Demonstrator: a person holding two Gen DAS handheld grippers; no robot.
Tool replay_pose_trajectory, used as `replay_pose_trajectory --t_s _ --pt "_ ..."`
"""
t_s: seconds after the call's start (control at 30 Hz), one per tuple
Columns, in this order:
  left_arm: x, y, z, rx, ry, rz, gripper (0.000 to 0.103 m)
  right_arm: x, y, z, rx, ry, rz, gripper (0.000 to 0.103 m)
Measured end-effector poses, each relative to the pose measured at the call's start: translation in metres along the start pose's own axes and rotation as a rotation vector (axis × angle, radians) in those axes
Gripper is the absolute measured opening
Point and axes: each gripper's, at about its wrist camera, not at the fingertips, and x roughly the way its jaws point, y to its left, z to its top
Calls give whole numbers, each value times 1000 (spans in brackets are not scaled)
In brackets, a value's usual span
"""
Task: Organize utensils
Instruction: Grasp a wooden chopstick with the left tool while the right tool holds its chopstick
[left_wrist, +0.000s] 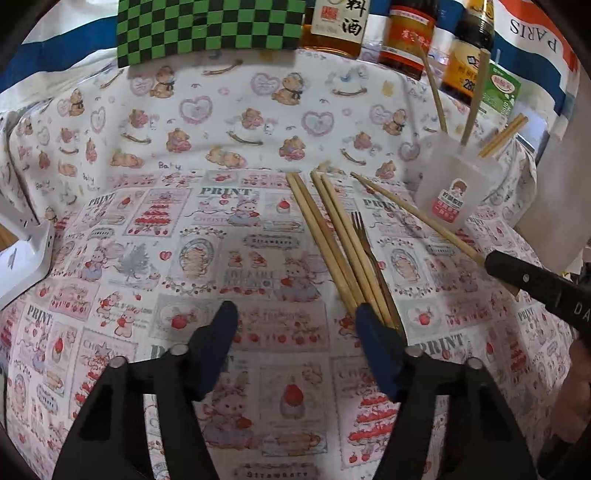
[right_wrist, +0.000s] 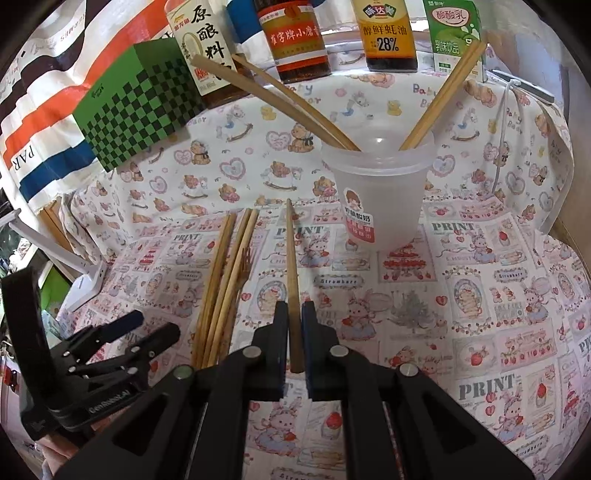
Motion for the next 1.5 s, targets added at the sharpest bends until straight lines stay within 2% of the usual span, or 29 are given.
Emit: replay_pose_trajectory --t_s 0.1,0.13,0.27,0.33,0.43,0.47,0.53,0.63,0.7,0.73,0.83,0.93,1.07,1.13,1.17,1.23,1.33,1.5 --pt "2 -1 -1 0 16 -17 55 -1 1 0 -6 -3 -6 7" --pt "4 -2 -1 6 29 -14 51 0 0 0 -6 -2 -8 7" --pt "10 -9 -3 48 51 43 45 1 0 0 -1 5 -11 7" --pt "10 -9 -4 47 51 51 45 1 0 0 -6 4 -15 7" --pt "11 -7 -4 55 54 123 44 1 1 0 -9 2 -19 7" --pt "11 -5 -4 43 53 121 41 1 1 0 -9 3 -19 7" --pt "9 2 -3 6 46 92 36 1 1 0 -9 4 -18 7" --pt "1 13 0 -76 16 -57 34 1 1 0 -10 3 -20 7" --pt "-5 8 1 -66 -8 -126 34 1 1 0 -9 2 -21 7" --pt "-6 2 1 -39 -17 -119 34 1 1 0 -9 3 -21 7" --pt "-5 -15 -1 60 -31 -4 34 1 1 -1 -10 1 -23 7" --pt "3 -23 -1 86 5 -16 34 1 1 0 -14 1 -25 7" --pt "10 -25 -1 98 37 13 35 1 0 0 -16 -2 -28 7" --pt "12 -25 -1 98 33 88 35 1 1 0 -18 -3 -31 7" --pt "17 -24 -2 98 62 136 35 1 0 0 -18 -3 -32 7" --pt "16 -19 -2 73 54 111 32 1 1 0 -18 -1 -33 7" --pt "11 -17 -3 56 46 20 30 1 0 0 -19 -3 -33 7" --pt "-3 -28 -4 86 -51 6 30 0 0 0 -19 -6 -35 7"
